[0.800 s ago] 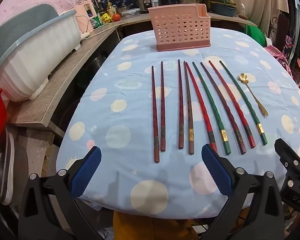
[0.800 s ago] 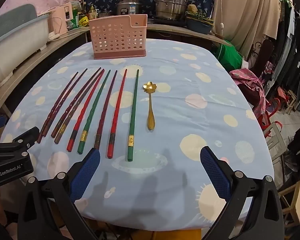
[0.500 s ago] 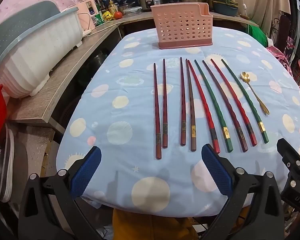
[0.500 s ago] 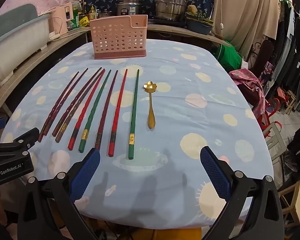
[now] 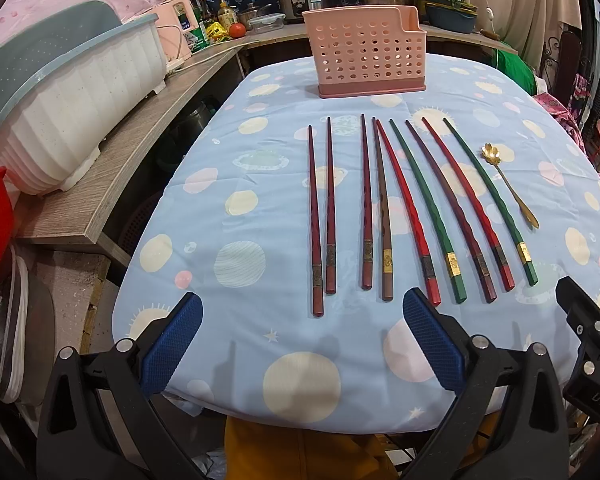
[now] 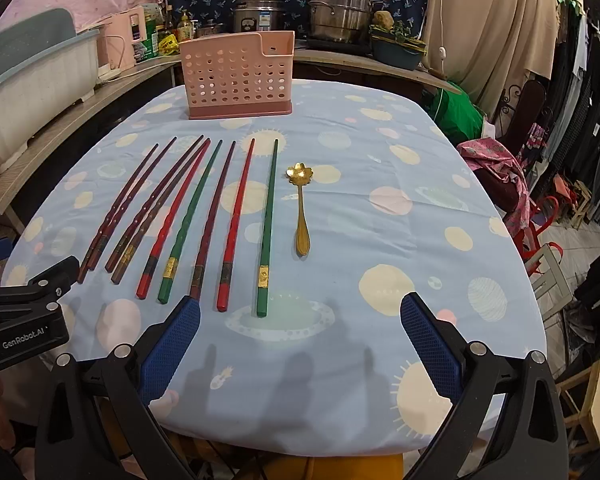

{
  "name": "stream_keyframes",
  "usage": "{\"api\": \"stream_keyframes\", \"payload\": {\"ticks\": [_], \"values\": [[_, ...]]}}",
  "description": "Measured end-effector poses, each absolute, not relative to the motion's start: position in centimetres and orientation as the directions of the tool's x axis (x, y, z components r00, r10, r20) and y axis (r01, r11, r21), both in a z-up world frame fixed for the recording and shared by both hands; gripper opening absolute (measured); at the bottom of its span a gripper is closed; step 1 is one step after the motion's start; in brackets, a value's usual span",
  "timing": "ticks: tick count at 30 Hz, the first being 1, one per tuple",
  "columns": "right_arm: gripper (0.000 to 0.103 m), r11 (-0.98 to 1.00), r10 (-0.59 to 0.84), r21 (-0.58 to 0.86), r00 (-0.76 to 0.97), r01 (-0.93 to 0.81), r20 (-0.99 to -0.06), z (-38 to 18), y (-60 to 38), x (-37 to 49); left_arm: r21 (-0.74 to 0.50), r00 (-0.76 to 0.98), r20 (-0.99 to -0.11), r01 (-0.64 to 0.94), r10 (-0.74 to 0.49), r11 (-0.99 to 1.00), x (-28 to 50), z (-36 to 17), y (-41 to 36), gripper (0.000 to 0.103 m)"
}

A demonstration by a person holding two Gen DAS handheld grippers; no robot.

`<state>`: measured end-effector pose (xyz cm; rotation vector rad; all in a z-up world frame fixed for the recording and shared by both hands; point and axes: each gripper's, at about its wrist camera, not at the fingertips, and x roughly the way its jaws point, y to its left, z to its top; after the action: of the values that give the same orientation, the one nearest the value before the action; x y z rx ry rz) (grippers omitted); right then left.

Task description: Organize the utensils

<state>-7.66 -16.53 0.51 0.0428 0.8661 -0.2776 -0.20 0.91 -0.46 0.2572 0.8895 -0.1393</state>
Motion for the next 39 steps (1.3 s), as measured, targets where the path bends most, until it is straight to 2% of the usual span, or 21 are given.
{"api": "stream_keyframes", "payload": {"ticks": [39], "values": [[0.096, 0.963, -0.222, -0.074, 0.607, 0.259, -0.763, 0.16, -16.49, -6.98, 0.166, 0.621, -0.784, 0.221, -0.008, 0.961, 0.14, -0.69, 0.83, 0.095]]}}
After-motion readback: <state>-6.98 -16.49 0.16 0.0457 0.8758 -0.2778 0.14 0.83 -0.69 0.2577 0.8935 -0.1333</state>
